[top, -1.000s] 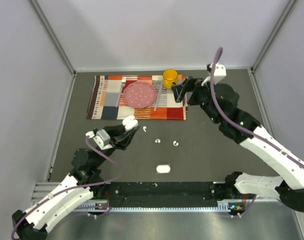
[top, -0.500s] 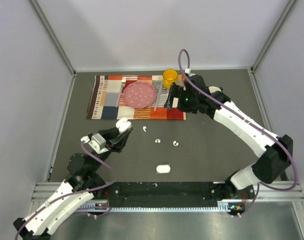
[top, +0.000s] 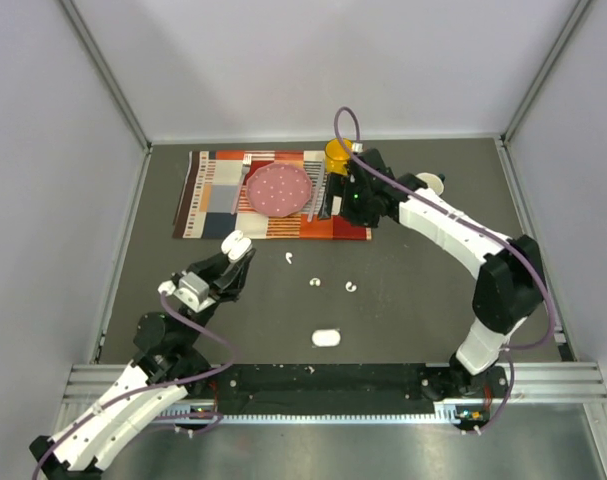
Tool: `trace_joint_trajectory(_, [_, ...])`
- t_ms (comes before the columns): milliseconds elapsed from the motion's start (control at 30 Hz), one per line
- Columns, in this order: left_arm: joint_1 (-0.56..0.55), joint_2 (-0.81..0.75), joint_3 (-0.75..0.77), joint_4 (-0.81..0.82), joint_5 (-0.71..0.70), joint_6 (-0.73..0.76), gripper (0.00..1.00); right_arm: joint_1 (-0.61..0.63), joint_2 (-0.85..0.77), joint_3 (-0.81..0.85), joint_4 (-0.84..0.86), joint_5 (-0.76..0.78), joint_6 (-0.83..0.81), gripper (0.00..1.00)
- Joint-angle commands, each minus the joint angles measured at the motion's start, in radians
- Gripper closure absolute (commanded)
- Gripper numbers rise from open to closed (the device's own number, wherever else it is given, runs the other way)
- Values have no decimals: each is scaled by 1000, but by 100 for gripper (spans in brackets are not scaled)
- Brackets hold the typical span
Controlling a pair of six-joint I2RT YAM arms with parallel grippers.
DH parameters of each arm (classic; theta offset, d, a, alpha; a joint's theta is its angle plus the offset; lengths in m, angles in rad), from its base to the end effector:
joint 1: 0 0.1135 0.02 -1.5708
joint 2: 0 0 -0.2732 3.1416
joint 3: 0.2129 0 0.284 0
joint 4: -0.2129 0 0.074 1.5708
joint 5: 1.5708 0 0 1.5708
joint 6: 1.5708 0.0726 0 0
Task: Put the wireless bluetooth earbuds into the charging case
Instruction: Pick up the earbud from the center of the board.
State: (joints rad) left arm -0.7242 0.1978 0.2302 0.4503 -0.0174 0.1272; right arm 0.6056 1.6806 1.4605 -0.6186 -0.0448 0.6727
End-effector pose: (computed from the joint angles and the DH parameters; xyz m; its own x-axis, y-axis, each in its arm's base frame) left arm 0.1188 -0.1034 0.3042 0.4274 -0.2087 -0.8796 0.6015 0.7920 0.1044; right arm 0.3532 0.2485 0.2740 -0.8480 0.1700 -0.5021 -0.0830 0.8929 0.4426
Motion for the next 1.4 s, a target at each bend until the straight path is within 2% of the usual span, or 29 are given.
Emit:
trace_joint_trajectory(0, [-1,-52,-31,113,-82,57,100,14,66,58,-6,26,-33,7])
trace_joint_trajectory(67, [-1,-80,-52,113,-82,49,100,35,85,72,-6,42,-38,9])
trace_joint_trajectory(133, [-1,-129,-90,111,-53,31,100,74,115,89,2,86,-32,15])
trace_joint_trajectory(233, [-1,-182,-146,91,-32,8,100,123,168,121,5,103,-9,18])
trace_joint_trajectory(400, [-1,-362,-193,-22,-38,2,100,167,238,156,14,141,88,19])
trace_joint_trajectory(567, [-1,-339,-141,-136,-15,35,100,195,301,169,45,158,166,30])
trace_joint_trajectory(733, [-1,-357,-147,-110,-42,26,100,200,344,185,78,160,212,40])
trace_joint_trajectory(967, [-1,-328,-117,-119,-15,8,100,209,404,225,92,146,223,47])
trace_joint_trajectory(1367, [-1,-310,-85,-107,-1,-8,100,237,462,270,99,157,249,53])
